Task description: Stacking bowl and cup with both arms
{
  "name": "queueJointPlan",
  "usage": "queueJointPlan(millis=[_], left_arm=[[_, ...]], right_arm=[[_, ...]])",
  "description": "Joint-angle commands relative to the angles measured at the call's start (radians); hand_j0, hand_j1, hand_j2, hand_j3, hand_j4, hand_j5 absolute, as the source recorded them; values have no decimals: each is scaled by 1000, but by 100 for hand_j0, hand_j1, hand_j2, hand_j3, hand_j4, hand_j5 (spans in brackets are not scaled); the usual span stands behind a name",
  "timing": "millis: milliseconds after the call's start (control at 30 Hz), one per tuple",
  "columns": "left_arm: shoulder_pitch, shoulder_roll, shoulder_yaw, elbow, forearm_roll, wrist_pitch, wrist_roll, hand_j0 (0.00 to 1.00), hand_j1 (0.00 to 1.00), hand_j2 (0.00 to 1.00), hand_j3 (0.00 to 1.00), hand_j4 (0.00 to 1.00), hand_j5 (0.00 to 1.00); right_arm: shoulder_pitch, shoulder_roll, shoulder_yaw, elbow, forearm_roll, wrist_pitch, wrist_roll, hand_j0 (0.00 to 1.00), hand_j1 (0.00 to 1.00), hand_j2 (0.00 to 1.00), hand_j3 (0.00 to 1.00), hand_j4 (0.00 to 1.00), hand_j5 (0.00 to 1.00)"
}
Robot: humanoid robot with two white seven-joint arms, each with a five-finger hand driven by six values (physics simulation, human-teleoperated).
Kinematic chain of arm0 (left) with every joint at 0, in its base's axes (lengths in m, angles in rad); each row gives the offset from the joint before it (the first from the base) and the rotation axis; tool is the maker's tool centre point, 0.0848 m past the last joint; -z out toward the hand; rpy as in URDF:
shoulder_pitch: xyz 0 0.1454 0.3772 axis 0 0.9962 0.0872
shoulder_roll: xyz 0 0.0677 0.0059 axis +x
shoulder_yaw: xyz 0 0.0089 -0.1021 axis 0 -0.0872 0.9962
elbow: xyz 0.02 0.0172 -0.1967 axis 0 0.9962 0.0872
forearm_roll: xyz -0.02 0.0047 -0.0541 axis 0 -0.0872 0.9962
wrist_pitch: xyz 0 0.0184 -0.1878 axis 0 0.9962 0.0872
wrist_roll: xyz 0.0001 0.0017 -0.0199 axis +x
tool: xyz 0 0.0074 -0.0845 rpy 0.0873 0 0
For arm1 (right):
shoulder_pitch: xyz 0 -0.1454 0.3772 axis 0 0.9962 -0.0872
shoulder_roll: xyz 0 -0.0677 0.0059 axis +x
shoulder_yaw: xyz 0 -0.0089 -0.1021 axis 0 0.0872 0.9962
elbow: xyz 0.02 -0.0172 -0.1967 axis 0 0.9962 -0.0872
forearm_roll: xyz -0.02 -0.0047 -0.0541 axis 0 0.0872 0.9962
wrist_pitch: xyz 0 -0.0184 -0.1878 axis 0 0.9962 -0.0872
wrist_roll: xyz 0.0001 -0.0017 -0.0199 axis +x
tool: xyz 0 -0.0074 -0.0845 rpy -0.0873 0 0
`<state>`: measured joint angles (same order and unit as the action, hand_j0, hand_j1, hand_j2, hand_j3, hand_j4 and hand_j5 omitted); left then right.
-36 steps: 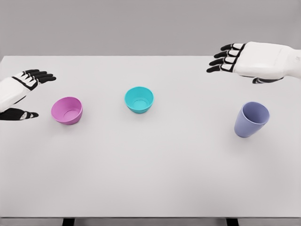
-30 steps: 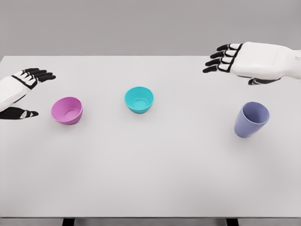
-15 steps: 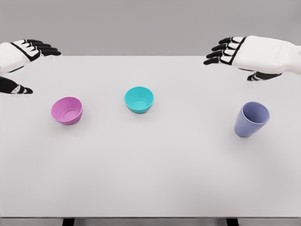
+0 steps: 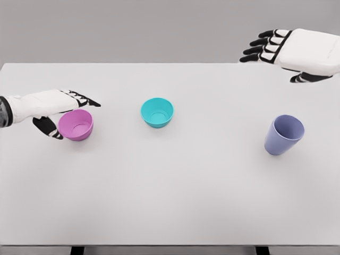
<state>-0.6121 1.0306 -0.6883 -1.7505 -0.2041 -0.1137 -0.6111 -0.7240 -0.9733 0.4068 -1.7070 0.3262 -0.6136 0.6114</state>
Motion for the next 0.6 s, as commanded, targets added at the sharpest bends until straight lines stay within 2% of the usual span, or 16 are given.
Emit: queueJointPlan(millis=[0, 167, 567], left_arm=[[0, 6, -22, 2, 6, 0, 0, 100, 100, 100, 100, 100, 100], [5, 3, -14, 6, -8, -6, 0, 100, 100, 100, 100, 100, 100], [3, -7, -20, 17, -9, 38, 0, 100, 100, 100, 100, 100, 100]], right_arm=[[0, -1, -13, -2, -4, 3, -1, 100, 100, 100, 100, 100, 100], [23, -1, -10, 0, -4, 3, -1, 100, 100, 100, 100, 100, 100], [25, 7, -11, 1, -4, 3, -1, 100, 100, 100, 100, 100, 100]])
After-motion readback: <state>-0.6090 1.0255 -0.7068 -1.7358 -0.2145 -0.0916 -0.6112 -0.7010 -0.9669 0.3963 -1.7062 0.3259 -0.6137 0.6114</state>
